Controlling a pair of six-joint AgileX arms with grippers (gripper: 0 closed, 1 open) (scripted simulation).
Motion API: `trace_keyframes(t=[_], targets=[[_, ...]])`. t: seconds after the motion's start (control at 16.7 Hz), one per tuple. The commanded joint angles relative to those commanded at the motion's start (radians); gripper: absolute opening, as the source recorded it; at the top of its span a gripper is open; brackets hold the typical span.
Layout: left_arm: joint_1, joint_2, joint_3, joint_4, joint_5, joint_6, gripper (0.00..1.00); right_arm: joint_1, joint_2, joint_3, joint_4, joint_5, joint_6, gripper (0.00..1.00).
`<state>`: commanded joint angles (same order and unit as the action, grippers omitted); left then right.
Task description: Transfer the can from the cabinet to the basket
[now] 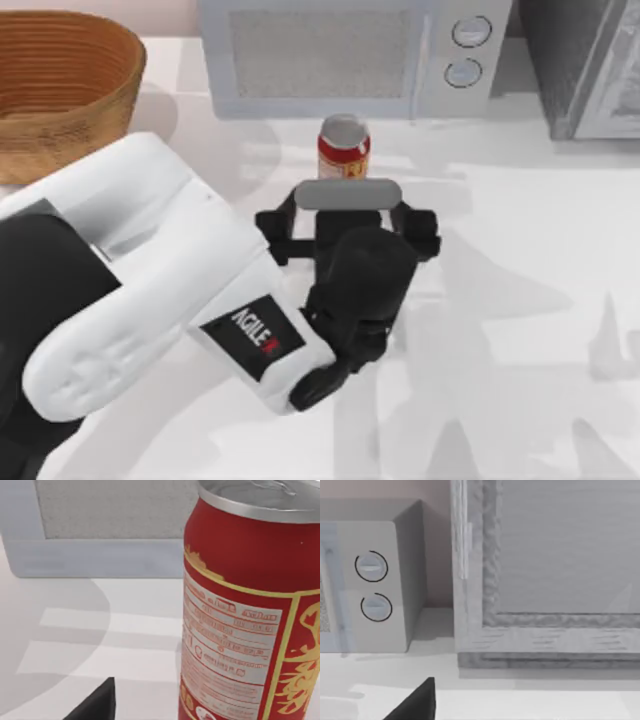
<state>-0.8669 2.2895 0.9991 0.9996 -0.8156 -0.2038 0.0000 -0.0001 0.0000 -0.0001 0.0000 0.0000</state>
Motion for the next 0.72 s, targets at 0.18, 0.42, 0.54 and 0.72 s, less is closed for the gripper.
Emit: trace_keyframes(t=[0.18, 0.42, 0.54, 0.72], targets=[[0.014, 0.021, 0.036, -0.006, 0.016, 0.006, 1.00, 0.000, 0.000, 0.000, 0.000, 0.000, 0.000, 1.00], [0.068, 0.097, 0.157, -0.036, 0.069, 0.027, 1.00, 0.000, 0.000, 0.000, 0.000, 0.000, 0.000, 1.00], [0.095, 0.132, 0.214, -0.052, 0.096, 0.036, 1.00, 0.000, 0.000, 0.000, 0.000, 0.000, 0.000, 1.00], [0.112, 0.153, 0.247, -0.062, 0.112, 0.042, 1.00, 0.000, 0.000, 0.000, 0.000, 0.000, 0.000, 1.00]])
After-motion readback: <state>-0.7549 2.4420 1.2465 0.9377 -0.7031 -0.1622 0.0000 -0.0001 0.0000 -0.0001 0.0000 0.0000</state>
